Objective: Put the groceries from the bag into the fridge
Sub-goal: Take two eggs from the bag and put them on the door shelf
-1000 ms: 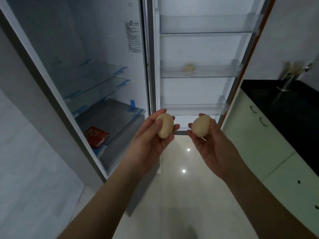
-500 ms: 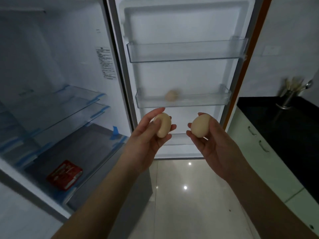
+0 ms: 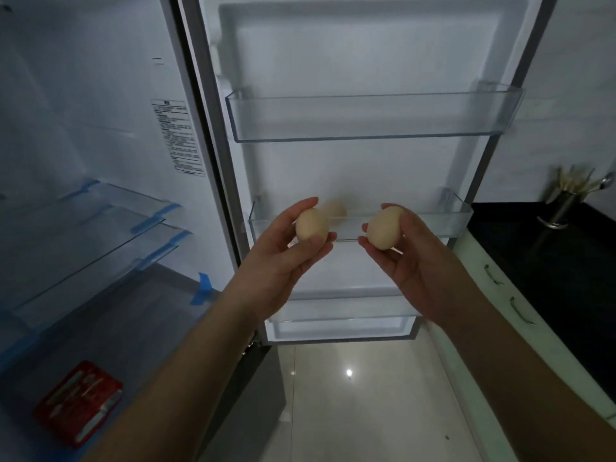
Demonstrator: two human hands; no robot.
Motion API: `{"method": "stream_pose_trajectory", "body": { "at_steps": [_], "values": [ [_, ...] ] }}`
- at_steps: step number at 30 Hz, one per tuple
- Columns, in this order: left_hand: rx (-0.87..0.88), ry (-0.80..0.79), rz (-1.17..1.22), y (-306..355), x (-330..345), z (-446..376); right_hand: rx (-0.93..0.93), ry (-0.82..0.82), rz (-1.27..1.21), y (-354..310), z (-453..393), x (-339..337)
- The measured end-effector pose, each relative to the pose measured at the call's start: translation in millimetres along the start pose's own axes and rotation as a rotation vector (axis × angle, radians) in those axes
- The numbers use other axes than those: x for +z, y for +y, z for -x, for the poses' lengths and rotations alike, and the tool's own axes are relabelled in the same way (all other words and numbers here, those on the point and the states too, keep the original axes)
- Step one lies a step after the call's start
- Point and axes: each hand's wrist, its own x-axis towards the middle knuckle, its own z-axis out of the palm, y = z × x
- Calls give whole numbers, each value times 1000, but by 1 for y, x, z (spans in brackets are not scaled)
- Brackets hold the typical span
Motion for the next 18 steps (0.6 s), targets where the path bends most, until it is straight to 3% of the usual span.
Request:
{"method": "stream_pose_trajectory", "body": {
  "at_steps": [7, 18],
  "values": [
    [-19, -89, -28, 4, -24, -65, -127, -10, 443, -16, -49, 3],
    [159, -146, -762, -1, -29, -136, -190, -43, 940, -36, -102, -32]
  ]
}}
